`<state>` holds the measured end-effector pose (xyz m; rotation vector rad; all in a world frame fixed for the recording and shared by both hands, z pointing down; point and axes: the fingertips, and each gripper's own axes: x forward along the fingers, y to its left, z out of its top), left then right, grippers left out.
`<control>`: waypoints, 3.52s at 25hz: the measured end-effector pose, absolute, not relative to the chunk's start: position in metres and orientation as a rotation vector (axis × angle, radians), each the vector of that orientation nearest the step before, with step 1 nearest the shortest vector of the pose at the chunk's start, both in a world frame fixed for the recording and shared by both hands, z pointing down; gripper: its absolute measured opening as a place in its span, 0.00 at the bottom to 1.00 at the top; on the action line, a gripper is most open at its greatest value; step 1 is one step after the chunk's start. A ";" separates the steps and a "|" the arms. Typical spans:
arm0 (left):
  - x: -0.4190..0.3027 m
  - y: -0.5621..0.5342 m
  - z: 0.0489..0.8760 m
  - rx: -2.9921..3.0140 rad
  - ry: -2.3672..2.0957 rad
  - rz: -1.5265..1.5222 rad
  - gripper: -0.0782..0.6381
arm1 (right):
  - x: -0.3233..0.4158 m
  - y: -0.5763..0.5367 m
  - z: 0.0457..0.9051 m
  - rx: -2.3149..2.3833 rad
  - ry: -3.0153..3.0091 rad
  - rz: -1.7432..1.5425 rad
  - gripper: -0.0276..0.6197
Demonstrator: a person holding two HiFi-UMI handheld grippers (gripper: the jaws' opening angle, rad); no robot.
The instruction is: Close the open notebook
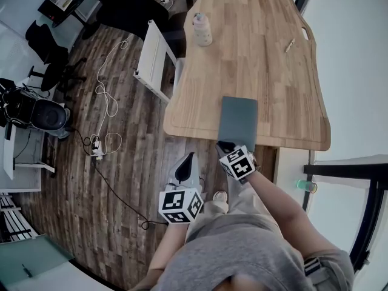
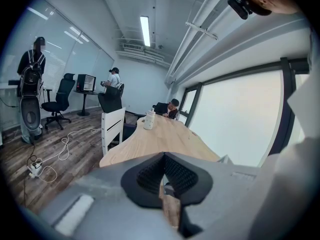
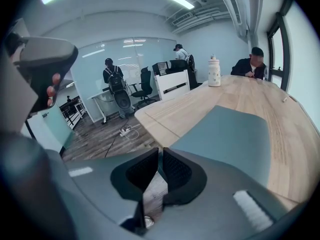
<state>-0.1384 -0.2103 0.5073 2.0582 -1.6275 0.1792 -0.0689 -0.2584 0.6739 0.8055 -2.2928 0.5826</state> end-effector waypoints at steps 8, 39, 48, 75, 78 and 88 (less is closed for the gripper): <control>-0.142 -0.201 0.501 2.071 -1.632 0.174 0.11 | -0.073 -0.252 0.664 0.808 -2.325 0.636 0.19; -0.100 -0.164 0.472 2.270 -1.499 0.160 0.11 | 0.001 -0.197 0.504 1.294 -2.516 0.535 0.05; -0.091 -0.152 0.470 2.324 -1.446 0.164 0.11 | 0.018 -0.172 0.469 1.416 -2.569 0.513 0.05; -0.095 -0.150 0.473 2.335 -1.417 0.170 0.11 | 0.023 -0.164 0.452 1.478 -2.554 0.497 0.04; -0.097 -0.151 0.474 2.331 -1.416 0.169 0.11 | 0.018 -0.165 0.450 1.468 -2.563 0.491 0.04; -0.101 -0.150 0.476 2.319 -1.424 0.158 0.11 | 0.010 -0.165 0.449 1.450 -2.582 0.487 0.04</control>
